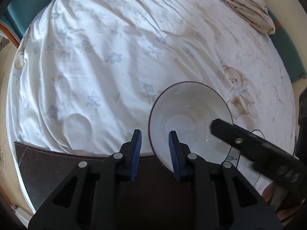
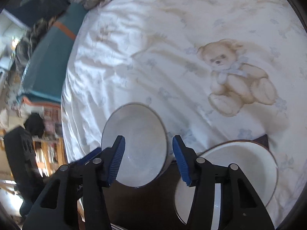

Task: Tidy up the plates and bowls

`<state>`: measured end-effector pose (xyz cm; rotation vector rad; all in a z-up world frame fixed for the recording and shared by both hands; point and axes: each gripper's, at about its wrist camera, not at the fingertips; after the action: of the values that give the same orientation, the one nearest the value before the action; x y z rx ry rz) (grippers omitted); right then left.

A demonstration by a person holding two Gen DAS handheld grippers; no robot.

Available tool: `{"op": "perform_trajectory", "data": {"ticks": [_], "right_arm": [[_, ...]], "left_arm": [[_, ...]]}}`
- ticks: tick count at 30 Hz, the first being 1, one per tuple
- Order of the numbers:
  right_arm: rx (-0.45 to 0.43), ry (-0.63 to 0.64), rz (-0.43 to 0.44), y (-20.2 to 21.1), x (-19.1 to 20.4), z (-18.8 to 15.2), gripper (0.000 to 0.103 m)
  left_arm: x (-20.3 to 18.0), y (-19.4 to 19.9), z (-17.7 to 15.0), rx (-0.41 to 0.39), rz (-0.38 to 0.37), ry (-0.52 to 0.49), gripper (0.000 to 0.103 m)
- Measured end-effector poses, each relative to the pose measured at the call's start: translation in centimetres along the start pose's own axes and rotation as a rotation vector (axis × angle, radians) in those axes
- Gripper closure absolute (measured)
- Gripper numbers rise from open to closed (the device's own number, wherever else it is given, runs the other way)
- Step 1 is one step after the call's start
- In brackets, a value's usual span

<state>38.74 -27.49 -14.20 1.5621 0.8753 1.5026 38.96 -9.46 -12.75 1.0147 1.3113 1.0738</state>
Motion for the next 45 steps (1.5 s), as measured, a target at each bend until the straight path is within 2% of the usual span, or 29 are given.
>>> {"op": "perform_trajectory", "data": {"ticks": [3,6,12,13,17,19,26,31,36,40,45], "right_arm": [[0.007,0.028,-0.078,-0.8,0.7,0.1,0.055],[0.008,0.024,-0.114,-1.2,0.8,0.4,0.057],[0.018,0.053,-0.199,-2.2,1.6,1.0,0.063],[0.018,0.059,-0.219,-2.3,1.7,1.1,0.066],[0.011,0.094,-0.321,-2.7,2.0,0.8,0.091],[0.003,0.102,-0.322,-2.5,1.8,0.7,0.096],[-0.034,0.146,-0.248,-0.9,2.2,-0.5,0.095],[-0.084,0.169,-0.208,1.7,4.3,-2.1,0.095],[-0.132,0.201,-0.186,4.7,7.3,-4.8,0.095],[-0.139,0.227,-0.172,6.5,9.2,-7.7,0.094],[-0.145,0.251,-0.166,8.6,11.4,-12.4,0.094]], "left_arm": [[-0.1,-0.3,0.1,-0.007,0.011,-0.008,0.085],[0.1,-0.7,0.3,0.002,0.019,-0.004,0.092],[0.1,-1.7,0.9,0.014,0.021,-0.009,0.093],[0.1,-1.9,0.9,0.019,0.023,-0.01,0.094],[-0.1,-2.0,0.9,0.006,0.032,-0.018,0.095],[-0.2,-2.0,0.9,0.001,0.042,-0.025,0.096],[0.0,0.9,-0.2,-0.046,0.056,-0.056,0.096],[0.7,4.7,-2.0,-0.089,0.046,-0.061,0.096],[1.7,9.2,-4.9,-0.141,0.042,-0.068,0.096],[2.7,12.1,-7.5,-0.164,0.028,-0.065,0.096],[3.9,15.0,-12.6,-0.184,0.011,-0.058,0.096]]}}
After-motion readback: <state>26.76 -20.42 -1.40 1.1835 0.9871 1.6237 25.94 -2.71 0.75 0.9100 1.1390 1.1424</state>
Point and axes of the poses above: each gripper's, at about its wrist camera, not at the fingertips, and y roughly against the way its jaws point, x to its left, z to its top, and after that the axes turned 11 degrees about x, right-handed
